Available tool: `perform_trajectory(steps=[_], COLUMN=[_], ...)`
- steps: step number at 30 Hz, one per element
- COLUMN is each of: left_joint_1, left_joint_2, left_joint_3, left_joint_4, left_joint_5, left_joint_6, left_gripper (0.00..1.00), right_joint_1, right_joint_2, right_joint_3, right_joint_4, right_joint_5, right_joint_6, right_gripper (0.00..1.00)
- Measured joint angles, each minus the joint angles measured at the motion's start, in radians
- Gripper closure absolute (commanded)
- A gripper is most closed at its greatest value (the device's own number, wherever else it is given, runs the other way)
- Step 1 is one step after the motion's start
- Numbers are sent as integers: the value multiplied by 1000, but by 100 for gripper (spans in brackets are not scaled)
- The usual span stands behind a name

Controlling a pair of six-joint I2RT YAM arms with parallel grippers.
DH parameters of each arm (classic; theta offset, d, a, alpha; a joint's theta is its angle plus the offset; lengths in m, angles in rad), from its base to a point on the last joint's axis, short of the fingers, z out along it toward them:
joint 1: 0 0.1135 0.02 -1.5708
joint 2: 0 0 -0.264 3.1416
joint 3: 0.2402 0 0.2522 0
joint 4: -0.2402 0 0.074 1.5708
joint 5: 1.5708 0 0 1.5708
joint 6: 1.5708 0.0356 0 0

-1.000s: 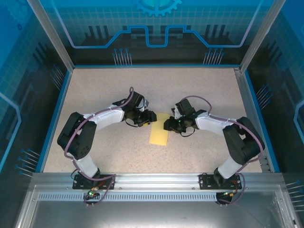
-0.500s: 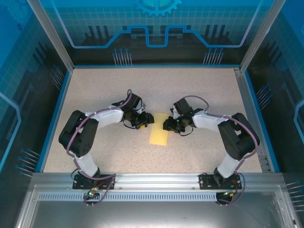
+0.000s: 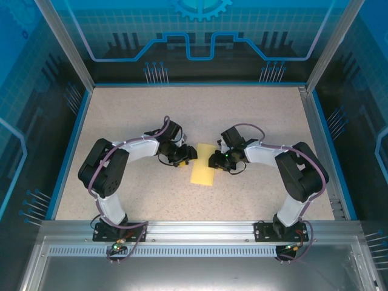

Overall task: Fold a paper plane with a square sheet of paper (pick it up from the middle)
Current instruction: Fold the triangle a second time at the center of the table.

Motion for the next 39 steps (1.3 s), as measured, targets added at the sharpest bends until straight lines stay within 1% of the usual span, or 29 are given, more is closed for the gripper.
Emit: perform_trajectory(steps=[11,28,32,39], left_joint_1=[-23,-34,-35,-37], left_joint_2=[20,71,78,82], left_joint_3=[31,47,49,50], left_joint_4=[-1,2,6,32], left_joint_5=[12,43,62,89], left_joint_6=[2,2,2,-1], left_gripper=[46,47,49,58], right_joint_1=[-6,-13,-13,-15], right_joint_2=[-2,-5,-5,-7], right_joint_3=[-34,-46,-47,-51], right_joint_4=[41,62,64,71], right_joint_5=[-8,-24,-25,-31], right_joint_6=[-4,-3,-3,-3], right_gripper=[67,67,67,65])
